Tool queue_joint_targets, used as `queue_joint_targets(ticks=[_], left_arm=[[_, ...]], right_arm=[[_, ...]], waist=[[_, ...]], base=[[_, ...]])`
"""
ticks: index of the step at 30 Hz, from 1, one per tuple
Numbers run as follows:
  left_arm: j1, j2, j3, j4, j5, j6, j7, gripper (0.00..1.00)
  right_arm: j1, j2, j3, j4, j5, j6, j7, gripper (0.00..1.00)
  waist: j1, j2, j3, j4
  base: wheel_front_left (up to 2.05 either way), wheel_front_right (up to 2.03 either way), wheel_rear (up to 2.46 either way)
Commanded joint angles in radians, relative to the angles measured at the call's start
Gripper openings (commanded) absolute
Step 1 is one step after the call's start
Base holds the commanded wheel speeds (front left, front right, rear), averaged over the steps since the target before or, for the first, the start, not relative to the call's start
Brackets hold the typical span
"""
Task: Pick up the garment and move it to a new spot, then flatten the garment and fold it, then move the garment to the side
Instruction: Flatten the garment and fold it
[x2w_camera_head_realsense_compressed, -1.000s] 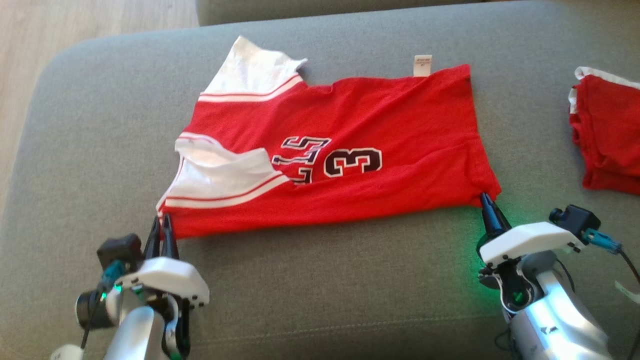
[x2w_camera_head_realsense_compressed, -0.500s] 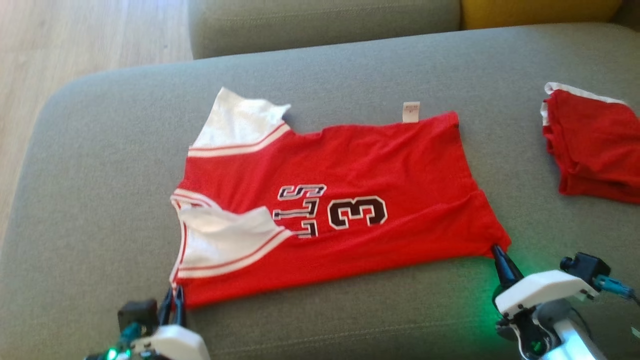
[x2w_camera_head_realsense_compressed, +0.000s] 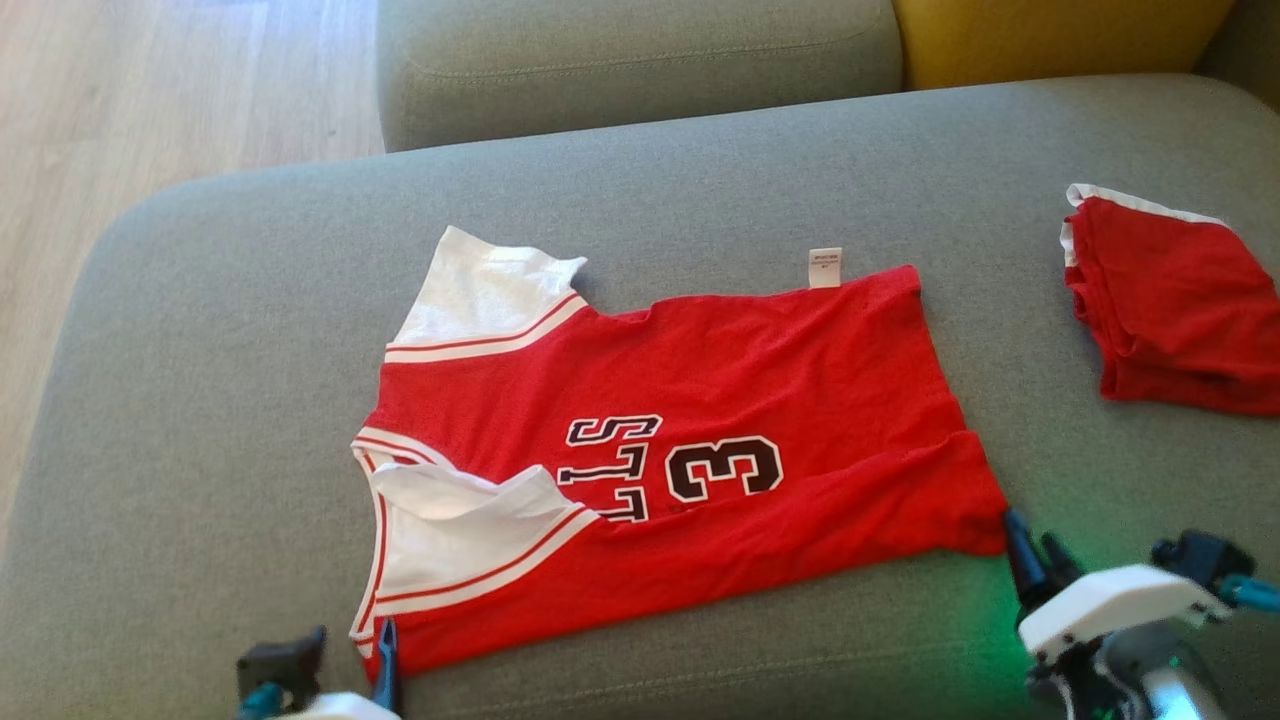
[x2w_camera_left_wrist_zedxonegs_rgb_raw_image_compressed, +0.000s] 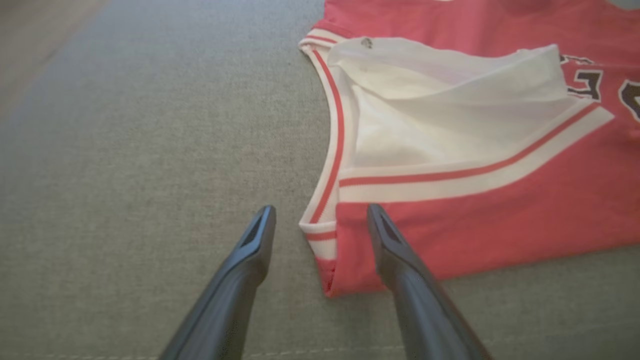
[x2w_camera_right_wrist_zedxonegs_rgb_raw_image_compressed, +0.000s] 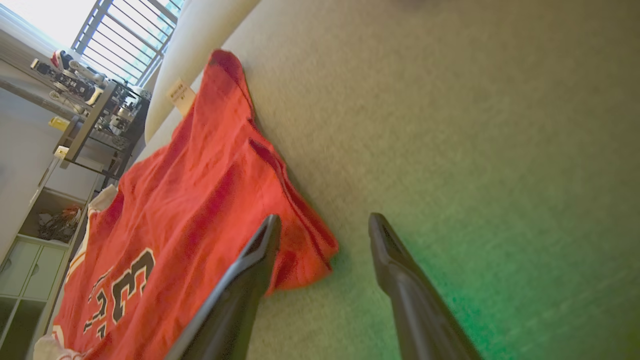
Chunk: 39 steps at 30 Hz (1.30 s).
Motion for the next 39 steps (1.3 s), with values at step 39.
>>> queue_joint_targets(ticks=[39], left_arm=[[-0.952, 0.254, -0.041, 0.082, 0.202, -0.096, 0.47, 1.0]], right_arm=[[-0.231, -0.057, 0.121, -0.644, -0.292, 0.0, -0.099, 1.0]], waist=[[0.0001, -0.0001, 0.463, -0.185]], base=[[0.0, 0.0, 0.0]])
